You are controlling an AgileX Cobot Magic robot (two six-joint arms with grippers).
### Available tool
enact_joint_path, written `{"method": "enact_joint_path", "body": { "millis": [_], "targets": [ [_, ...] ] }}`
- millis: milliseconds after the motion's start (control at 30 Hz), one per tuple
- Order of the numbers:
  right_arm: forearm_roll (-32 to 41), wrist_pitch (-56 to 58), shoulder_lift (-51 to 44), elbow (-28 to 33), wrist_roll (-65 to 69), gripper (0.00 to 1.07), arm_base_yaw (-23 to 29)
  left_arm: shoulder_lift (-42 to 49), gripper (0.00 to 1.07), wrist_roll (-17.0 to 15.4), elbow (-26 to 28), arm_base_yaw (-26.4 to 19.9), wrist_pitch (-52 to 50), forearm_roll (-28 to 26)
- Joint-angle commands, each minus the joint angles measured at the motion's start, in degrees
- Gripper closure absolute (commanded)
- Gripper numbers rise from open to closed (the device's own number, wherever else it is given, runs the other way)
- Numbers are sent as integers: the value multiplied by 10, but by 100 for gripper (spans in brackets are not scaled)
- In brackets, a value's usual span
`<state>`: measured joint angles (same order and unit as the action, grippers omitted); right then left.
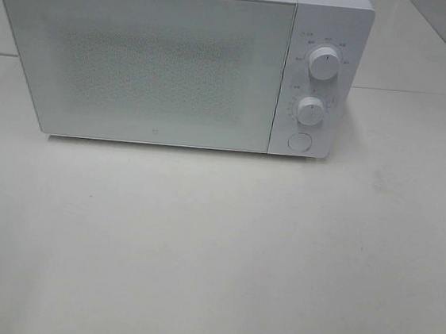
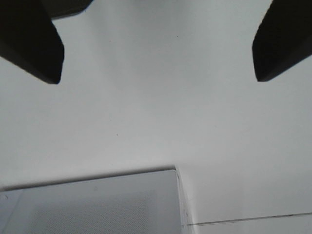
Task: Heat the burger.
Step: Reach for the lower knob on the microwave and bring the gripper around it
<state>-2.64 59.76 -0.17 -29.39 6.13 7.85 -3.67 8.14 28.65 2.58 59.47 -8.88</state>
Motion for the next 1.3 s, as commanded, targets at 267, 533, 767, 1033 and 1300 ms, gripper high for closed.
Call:
{"method": "enact_joint_path", "body": {
  "millis": [267, 533, 767, 1033, 1300],
  "targets": [
    [1, -5, -15, 1, 0, 32, -4, 56, 9, -5, -2, -56, -4, -3],
    [1, -5, -13, 1, -1, 32, -4, 55, 9, -5, -2, -56, -4, -6],
    [1, -5, -13, 1, -1, 32, -4, 55, 9, -5, -2, -56, -4, -6],
    [1, -5, -13, 1, -1, 32, -4, 55, 9, -5, -2, -56, -4, -5],
    [-3, -32, 21, -17, -1, 33, -4, 55, 9, -5, -2, -56, -4, -5]
  ]
}}
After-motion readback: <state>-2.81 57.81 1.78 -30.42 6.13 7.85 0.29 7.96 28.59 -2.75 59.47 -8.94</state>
